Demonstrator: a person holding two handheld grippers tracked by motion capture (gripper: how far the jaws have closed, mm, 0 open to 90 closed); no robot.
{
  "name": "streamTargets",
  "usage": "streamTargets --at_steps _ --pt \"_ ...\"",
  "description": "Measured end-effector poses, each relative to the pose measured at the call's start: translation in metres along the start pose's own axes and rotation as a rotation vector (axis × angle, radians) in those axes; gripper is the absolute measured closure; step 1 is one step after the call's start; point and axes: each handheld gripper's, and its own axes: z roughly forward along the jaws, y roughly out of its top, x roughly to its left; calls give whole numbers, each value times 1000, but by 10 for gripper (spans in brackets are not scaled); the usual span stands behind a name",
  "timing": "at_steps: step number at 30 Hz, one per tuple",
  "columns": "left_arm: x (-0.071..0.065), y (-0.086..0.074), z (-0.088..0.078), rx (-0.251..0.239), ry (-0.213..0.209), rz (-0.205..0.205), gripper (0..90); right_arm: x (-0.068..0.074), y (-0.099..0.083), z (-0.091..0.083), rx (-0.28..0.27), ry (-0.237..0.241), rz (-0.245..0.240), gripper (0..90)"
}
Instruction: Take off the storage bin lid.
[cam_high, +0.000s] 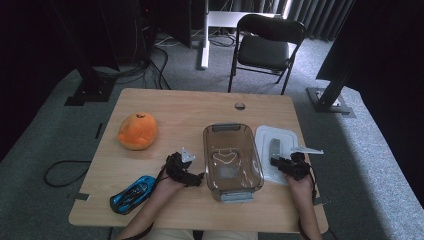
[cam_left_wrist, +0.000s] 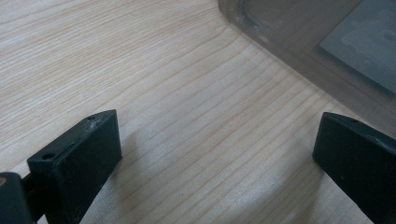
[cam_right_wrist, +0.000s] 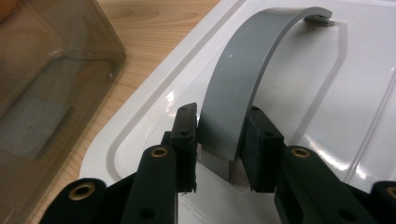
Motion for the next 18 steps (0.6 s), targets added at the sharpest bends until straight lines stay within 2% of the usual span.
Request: streamTargets --at_steps 3,7,10,18 --pt "0 0 0 0 0 0 17 -1 1 -1 -10 0 3 595" --pt "0 0 0 0 0 0 17 0 4 -7 -35 -31 4 489" --pt "0 0 0 3 0 3 17 2 4 -13 -46 -56 -7 447" --pt "0 0 0 1 0 1 17 13 1 -27 -70 -46 -78 330"
